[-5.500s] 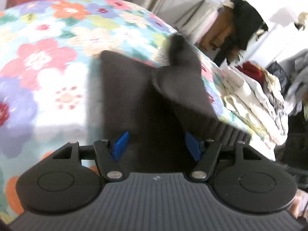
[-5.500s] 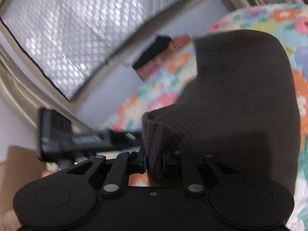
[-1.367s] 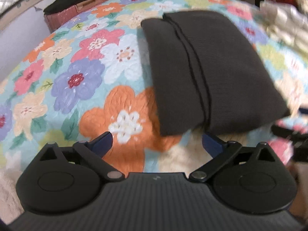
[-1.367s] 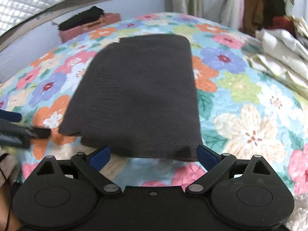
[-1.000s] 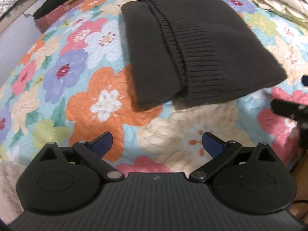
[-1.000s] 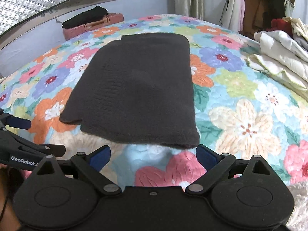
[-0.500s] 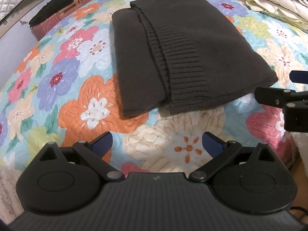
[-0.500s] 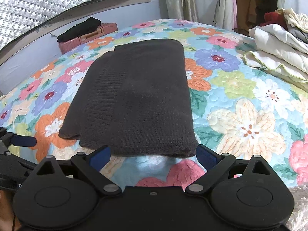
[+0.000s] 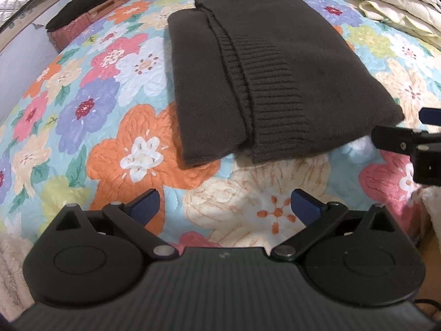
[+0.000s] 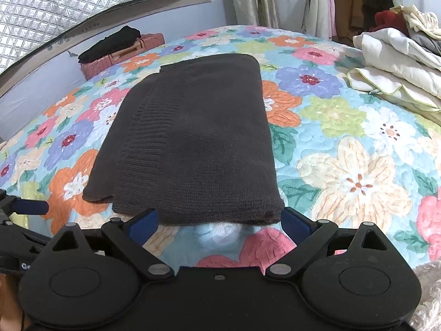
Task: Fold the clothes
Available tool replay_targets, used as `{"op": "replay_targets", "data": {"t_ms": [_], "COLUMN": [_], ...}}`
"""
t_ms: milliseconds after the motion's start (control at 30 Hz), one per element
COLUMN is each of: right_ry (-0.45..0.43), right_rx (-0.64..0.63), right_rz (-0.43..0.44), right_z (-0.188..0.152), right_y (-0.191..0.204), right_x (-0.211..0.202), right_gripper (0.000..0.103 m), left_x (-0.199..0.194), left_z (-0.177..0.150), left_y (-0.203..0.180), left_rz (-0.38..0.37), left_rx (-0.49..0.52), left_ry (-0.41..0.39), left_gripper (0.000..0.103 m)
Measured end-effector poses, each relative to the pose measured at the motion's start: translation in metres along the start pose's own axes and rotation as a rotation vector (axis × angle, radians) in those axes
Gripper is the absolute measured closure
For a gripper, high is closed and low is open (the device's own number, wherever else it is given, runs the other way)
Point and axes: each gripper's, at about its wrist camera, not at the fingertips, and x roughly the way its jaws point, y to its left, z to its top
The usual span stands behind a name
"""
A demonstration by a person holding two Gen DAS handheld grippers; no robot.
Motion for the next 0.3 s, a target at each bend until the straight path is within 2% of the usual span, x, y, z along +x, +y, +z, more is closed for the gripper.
{"op": "replay_targets", "data": {"t_ms": [300], "right_ry": [0.001], "right_rx": [-0.002], "right_rz": [-0.009], "right_z": [-0.001], "right_y": [0.0033], "right_x": [0.0004], "right_gripper": [0.005], "left_x": [0.0002], "left_z": [-0.0026], "left_y": [-0.002], "left_rz": [0.025], "left_rx": [0.019], "left_ry": [0.007], "left_gripper": [0.0]}}
